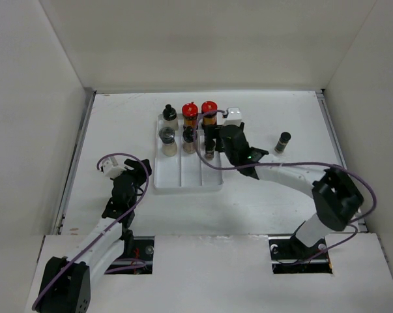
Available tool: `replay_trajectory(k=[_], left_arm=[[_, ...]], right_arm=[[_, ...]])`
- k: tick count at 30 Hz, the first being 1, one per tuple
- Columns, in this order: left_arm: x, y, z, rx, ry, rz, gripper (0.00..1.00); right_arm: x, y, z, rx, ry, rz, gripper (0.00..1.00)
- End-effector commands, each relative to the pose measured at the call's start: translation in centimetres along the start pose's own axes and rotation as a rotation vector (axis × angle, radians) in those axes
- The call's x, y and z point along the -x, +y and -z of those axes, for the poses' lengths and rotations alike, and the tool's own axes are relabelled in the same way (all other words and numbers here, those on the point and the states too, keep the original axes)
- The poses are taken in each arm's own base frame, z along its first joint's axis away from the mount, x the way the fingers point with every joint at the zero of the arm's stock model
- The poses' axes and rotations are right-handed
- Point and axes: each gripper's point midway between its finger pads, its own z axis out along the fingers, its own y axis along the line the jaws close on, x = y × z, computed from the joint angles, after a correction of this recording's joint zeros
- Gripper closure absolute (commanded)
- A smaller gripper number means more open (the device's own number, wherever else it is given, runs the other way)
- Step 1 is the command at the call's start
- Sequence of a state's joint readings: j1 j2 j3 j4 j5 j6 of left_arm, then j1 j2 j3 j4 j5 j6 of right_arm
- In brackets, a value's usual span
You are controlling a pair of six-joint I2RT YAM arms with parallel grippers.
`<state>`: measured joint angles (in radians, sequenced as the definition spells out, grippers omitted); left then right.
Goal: Organize the condiment bottles
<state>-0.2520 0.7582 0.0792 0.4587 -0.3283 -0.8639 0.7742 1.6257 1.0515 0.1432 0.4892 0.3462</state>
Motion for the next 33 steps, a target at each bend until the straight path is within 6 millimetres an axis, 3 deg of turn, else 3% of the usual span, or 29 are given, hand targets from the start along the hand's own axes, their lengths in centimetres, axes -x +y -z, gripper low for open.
replay_trajectory(k=[1,5,7,9,14,17,21,27,30,33], left_arm=[[1.1,-1.7,0.0,-0.054,-0.034,0.011,0.42],[1.2,-1.6,0.0,-0.051,-0.038,0.009,0.42],[0.9,-1.7,0.0,-0.054,-0.026,0.012,0.42],[1.1,-1.7,0.0,-0.058,-0.033,0.013,0.42],[1.0,-1.8,0.0,-0.058,-0.028,0.011,0.41],[1.1,-1.7,0.0,-0.055,-0.035,0.010,0.41],[0.8,-1.6,-0.1,-0.050,-0.022,0.006,0.41],[0.8,-1.6,-0.1,-0.050,-0.025,0.005,0.41],[1.1,-1.7,-0.1,-0.052,-0.037,0.009,0.41],[0.8,-1.6,-0.1,-0.048,-0.025,0.005,0.41]], right_arm=[[5.8,-4.7,1.7,-0.061,-0.161,-0.138,0.12],[7.1,-14.5,2.8,-0.274,-0.229,-0.304,0.21],[6.8,-19.4,3.2,-0.408,-0.239,-0.326,0.28],[6.0,-23.4,3.8,-0.532,-0.244,-0.345,0.28],[3.9,-29.2,4.1,-0.730,-0.210,-0.327,0.15],[2.9,-30.3,3.2,-0.740,-0.172,-0.325,0.15],[2.2,-29.4,1.0,-0.643,-0.117,-0.330,0.19],[1.8,-29.6,-0.3,-0.637,-0.093,-0.327,0.28],[1.5,-29.7,-0.5,-0.640,-0.086,-0.327,0.39],[1.6,-29.7,-0.5,-0.647,-0.087,-0.324,0.56]])
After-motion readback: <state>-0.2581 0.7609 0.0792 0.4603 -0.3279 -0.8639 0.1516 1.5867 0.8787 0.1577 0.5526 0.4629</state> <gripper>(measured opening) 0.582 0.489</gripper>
